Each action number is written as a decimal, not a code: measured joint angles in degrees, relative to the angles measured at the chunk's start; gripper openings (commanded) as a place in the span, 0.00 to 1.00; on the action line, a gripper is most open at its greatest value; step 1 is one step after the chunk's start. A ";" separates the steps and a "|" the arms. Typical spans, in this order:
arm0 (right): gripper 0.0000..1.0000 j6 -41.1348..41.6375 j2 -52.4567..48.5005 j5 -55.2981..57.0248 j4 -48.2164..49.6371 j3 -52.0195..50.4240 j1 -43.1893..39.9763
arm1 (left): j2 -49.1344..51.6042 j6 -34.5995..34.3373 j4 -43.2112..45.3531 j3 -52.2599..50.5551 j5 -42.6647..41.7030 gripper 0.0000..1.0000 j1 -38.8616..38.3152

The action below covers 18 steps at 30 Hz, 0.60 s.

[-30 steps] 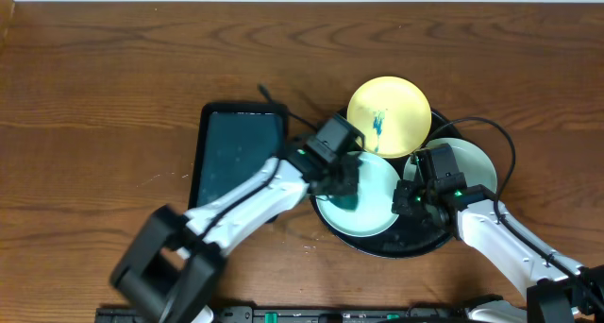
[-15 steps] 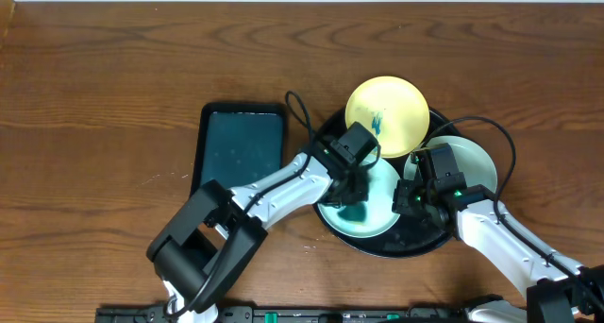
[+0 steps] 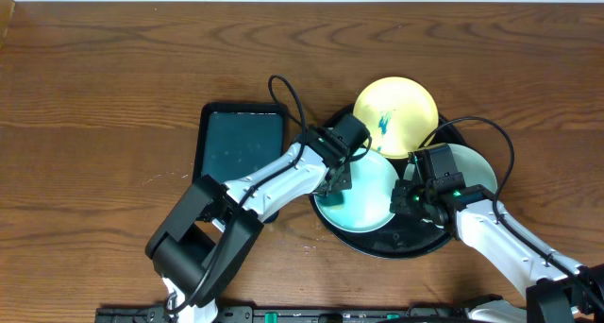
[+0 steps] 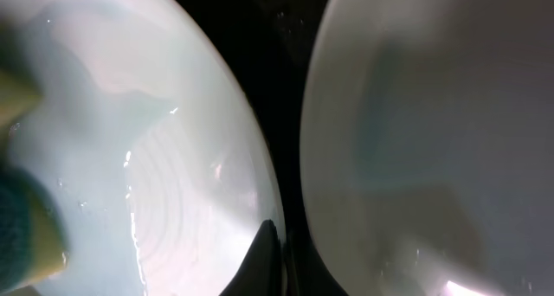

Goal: Clean dirty plates on tray and stack at the side
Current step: 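Scrub the pale green plate with the sponge while the right gripper holds it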

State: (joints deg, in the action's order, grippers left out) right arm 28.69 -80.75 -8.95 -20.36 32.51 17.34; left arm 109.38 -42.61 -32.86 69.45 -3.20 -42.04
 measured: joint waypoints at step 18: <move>0.01 0.33 0.00 3.23 -0.02 0.07 -0.02 | 4.50 -3.78 18.93 -0.57 -21.53 0.08 -1.49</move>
State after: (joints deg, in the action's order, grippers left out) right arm 29.02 -80.75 -5.72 -20.38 32.58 17.32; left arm 113.89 -46.39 -13.93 68.88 -24.73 -43.53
